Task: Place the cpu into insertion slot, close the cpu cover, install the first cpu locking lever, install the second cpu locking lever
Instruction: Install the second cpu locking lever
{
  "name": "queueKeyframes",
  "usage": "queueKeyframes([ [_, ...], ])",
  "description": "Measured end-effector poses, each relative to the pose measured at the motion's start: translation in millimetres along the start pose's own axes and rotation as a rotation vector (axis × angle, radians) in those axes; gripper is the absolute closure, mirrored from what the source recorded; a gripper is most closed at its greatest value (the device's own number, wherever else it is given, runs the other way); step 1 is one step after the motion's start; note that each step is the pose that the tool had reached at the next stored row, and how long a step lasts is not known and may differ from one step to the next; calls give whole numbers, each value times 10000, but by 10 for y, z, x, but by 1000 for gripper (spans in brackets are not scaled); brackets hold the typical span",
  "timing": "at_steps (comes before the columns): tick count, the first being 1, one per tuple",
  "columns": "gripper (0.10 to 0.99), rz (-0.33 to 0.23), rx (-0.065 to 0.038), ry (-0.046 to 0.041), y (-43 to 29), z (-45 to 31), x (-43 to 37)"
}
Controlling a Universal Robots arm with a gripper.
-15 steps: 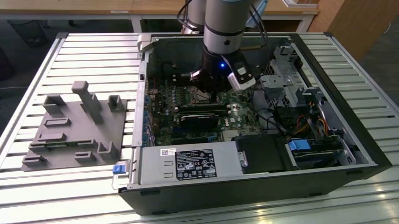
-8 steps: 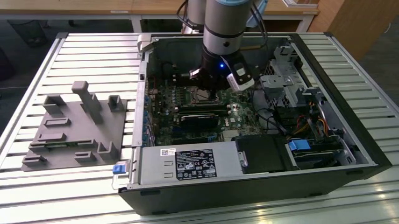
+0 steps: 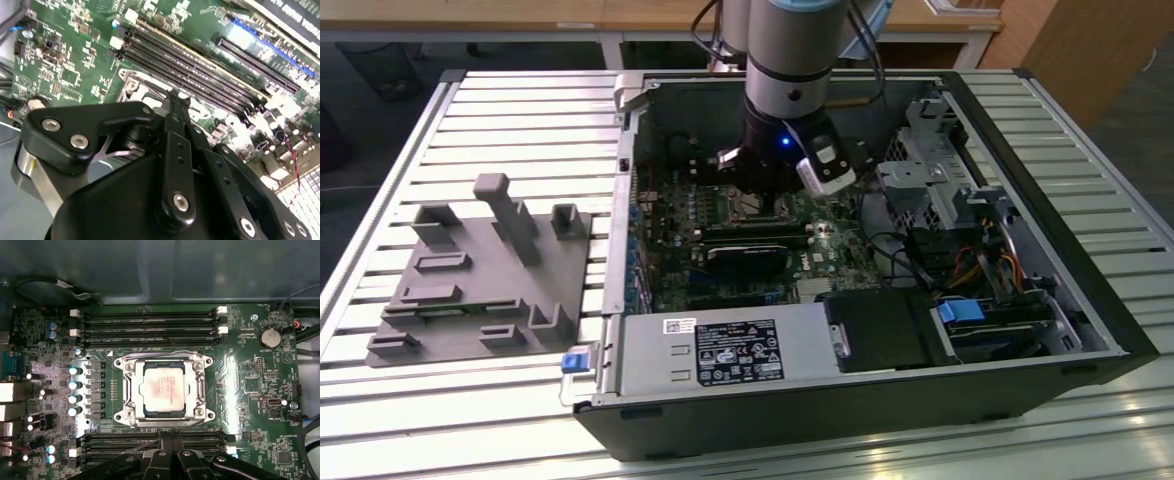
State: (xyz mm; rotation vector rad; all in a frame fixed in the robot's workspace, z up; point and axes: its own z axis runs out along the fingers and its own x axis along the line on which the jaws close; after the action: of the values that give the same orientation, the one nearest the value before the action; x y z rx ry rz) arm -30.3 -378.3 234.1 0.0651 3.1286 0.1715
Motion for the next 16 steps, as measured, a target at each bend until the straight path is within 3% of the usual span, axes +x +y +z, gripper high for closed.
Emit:
queueKeyframes([
  [12, 980, 1, -1, -1, -7, 13, 126],
  [16, 980, 4, -3, 29, -12, 55, 130],
])
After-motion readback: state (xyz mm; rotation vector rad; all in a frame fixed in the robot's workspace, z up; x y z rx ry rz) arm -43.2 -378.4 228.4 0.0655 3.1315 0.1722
